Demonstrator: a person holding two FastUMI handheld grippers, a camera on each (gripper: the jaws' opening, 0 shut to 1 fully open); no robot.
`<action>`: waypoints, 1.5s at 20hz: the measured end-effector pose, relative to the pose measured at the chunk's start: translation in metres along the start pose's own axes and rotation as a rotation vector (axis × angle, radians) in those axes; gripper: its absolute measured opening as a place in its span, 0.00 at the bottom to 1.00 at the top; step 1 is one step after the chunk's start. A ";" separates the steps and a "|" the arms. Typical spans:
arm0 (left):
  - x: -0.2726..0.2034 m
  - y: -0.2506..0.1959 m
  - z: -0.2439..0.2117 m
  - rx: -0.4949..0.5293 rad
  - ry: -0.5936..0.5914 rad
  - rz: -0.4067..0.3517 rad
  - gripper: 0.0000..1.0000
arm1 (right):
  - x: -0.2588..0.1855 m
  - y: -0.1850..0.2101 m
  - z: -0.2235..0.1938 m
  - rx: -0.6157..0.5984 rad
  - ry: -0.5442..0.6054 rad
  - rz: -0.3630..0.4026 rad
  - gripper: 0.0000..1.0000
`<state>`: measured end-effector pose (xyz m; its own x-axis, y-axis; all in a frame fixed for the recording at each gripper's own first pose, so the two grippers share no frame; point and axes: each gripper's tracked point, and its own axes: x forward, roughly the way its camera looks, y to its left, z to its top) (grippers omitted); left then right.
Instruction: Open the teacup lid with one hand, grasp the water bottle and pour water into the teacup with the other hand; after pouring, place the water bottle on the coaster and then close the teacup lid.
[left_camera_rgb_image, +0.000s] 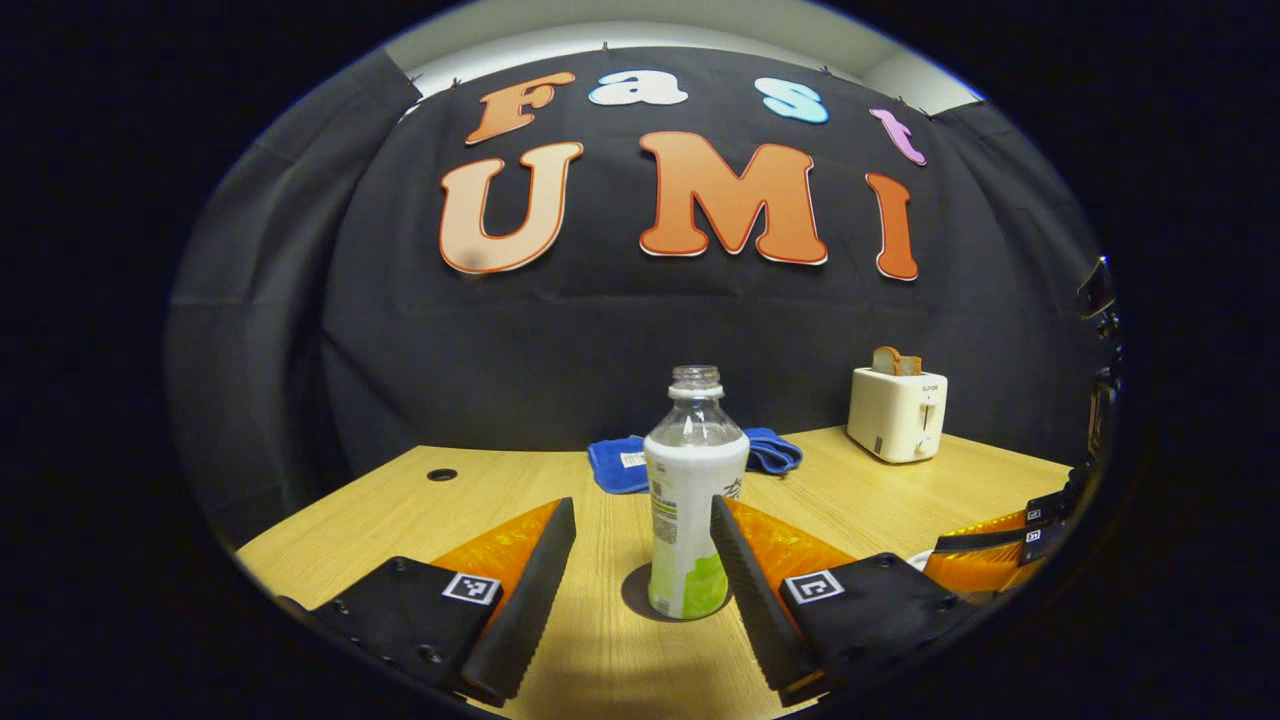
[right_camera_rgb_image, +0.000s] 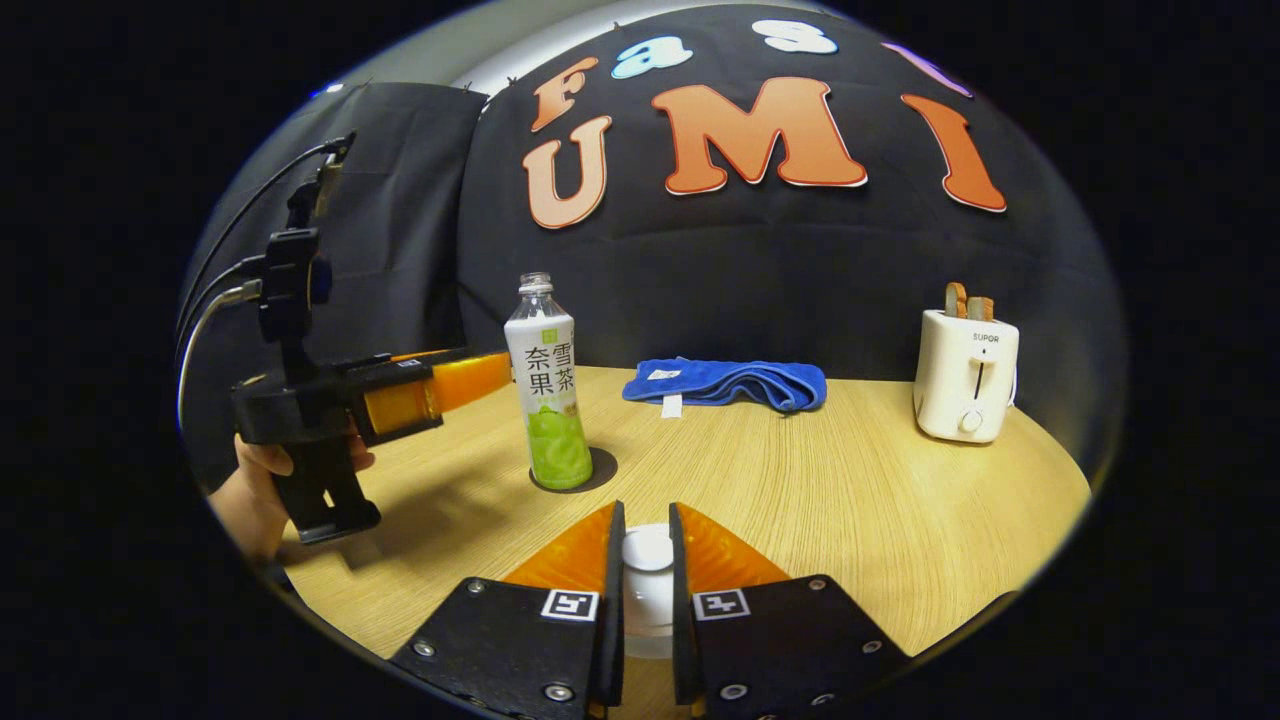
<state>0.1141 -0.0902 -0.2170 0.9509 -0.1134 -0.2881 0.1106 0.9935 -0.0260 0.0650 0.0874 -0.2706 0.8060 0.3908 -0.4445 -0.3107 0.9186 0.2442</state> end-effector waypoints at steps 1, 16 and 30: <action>-0.007 0.007 0.005 0.005 -0.016 0.018 0.88 | 0.000 -0.001 -0.001 0.004 0.002 -0.001 0.23; -0.104 0.031 0.056 0.019 -0.140 0.104 0.89 | -0.049 0.007 0.071 -0.038 -0.195 -0.097 0.87; -0.148 0.022 0.117 0.060 -0.226 0.106 0.91 | -0.128 -0.016 0.118 -0.073 -0.329 -0.235 0.93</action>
<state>0.0100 -0.0528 -0.0628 0.9978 -0.0140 -0.0650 0.0174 0.9985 0.0520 0.0269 0.0156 -0.1160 0.9736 0.1415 -0.1789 -0.1248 0.9870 0.1016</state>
